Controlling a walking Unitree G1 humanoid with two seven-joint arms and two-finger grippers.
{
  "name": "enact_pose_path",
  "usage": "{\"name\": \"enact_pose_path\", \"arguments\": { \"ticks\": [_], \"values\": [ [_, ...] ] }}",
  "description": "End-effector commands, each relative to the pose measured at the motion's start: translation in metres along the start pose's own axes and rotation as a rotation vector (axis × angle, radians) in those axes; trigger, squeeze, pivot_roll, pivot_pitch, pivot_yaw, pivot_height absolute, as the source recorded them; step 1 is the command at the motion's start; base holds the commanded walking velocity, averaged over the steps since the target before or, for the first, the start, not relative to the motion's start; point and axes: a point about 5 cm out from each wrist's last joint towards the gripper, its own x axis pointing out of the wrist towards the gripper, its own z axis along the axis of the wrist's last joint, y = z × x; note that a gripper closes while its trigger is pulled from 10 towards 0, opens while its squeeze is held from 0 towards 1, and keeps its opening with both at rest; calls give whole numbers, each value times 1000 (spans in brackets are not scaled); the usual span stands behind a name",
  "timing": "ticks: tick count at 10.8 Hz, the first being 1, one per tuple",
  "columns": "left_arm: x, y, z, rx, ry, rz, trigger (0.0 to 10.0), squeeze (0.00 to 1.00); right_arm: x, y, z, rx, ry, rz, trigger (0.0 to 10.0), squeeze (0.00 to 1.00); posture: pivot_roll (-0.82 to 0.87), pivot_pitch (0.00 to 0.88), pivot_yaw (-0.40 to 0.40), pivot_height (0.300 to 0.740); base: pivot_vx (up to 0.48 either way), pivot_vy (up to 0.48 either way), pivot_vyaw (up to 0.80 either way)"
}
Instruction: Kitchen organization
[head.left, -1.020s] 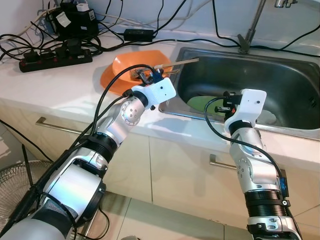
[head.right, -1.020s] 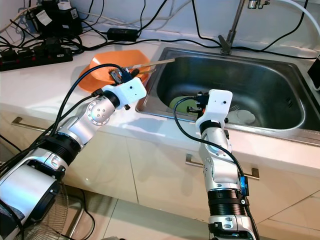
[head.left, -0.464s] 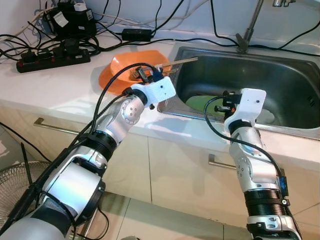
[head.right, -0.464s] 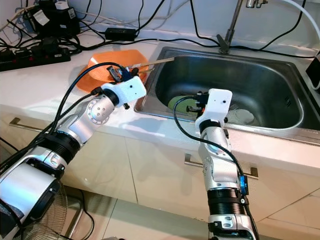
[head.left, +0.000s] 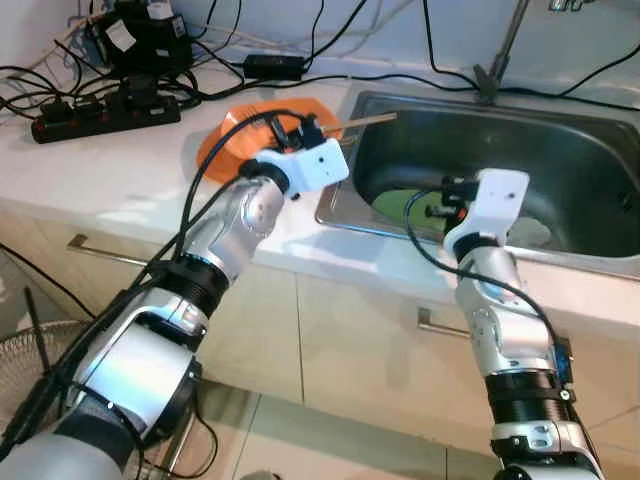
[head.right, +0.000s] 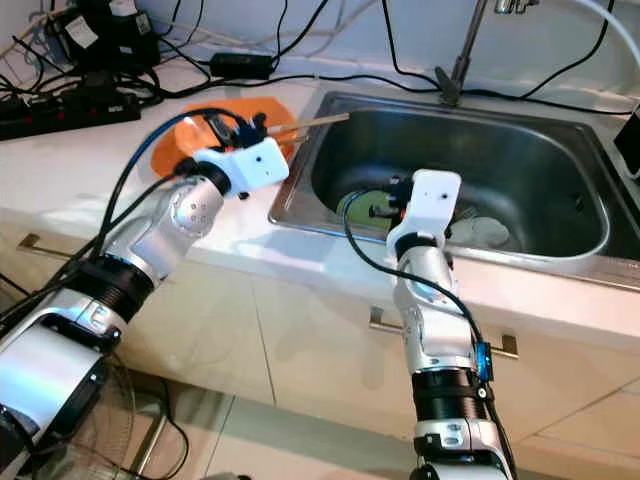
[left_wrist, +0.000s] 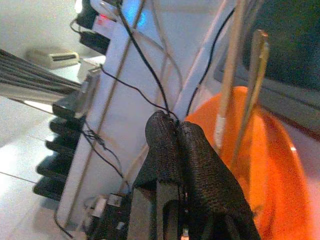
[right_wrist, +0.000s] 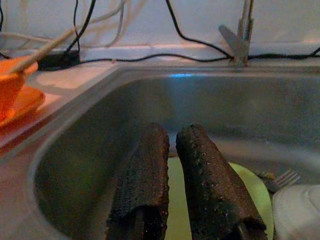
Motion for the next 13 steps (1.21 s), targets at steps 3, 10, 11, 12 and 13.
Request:
{"name": "enact_pose_path", "arguments": {
  "ticks": [3,10,11,12,13],
  "values": [
    [-2,37,46,-95,-261,178,10000,0,7,3,10,11,-44,17,10000,0,189,46,-4,740,0,0,0],
    [-30,47,105,-736,-644,-4,10000,0,11,-2,37,-202,-239,49,10000,1000,189,20,7,740,0,0,0],
    [-31,47,105,-770,-651,-23,10000,0,9,0,40,-231,-268,62,10000,1000,188,21,10,740,0,0,0],
    [-33,48,104,-829,-655,-54,10000,0,7,5,45,-262,-313,104,10000,1000,185,22,15,740,0,0,0],
    [-33,47,103,-882,-656,-86,10000,0,4,10,47,-281,-346,140,10000,1000,183,25,18,740,0,0,0]
  ]
}}
